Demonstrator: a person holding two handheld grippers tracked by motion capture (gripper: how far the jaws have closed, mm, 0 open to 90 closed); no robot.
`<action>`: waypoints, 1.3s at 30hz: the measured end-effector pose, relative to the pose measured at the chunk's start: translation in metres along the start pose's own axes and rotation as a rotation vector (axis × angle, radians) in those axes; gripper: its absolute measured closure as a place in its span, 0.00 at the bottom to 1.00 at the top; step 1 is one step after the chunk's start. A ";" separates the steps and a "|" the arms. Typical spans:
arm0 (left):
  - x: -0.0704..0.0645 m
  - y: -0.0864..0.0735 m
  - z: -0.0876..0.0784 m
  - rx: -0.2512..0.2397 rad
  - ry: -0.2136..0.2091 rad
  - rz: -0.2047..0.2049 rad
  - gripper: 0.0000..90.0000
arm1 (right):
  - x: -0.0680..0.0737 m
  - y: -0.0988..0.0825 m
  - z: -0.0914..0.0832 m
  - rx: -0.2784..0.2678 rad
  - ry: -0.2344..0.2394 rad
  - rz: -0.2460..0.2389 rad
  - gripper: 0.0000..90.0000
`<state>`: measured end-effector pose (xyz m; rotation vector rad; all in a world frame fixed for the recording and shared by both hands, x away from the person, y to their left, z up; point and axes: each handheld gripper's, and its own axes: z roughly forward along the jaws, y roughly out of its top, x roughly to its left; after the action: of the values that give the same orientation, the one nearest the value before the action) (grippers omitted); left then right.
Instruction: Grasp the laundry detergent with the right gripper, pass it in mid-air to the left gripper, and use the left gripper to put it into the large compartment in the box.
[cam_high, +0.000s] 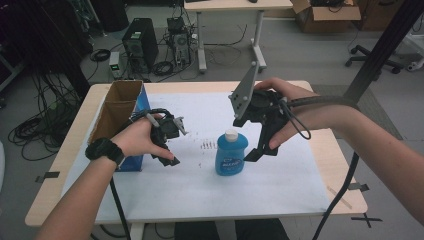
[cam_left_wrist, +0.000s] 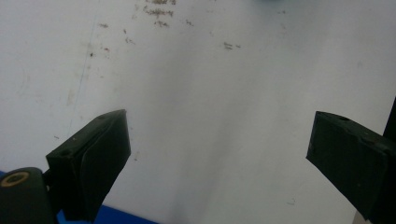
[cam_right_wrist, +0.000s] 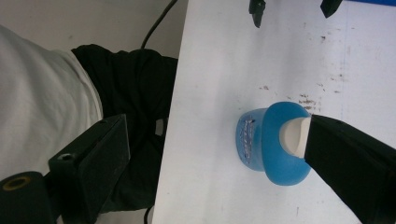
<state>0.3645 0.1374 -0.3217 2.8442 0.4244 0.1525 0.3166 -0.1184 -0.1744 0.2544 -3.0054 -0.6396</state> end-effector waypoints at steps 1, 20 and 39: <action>0.000 -0.001 -0.001 0.000 0.001 -0.002 0.07 | 0.000 0.000 0.000 -0.006 0.000 -0.003 0.07; -0.001 0.000 -0.008 -0.008 0.004 -0.017 0.07 | -0.013 -0.013 -0.018 -0.137 0.000 -0.008 0.06; -0.002 0.000 -0.012 -0.024 0.001 -0.022 0.07 | -0.045 -0.060 -0.034 -0.335 -0.055 0.086 0.06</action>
<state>0.3605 0.1399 -0.3108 2.8150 0.4507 0.1537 0.3732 -0.1787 -0.1686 0.0897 -2.8742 -1.1368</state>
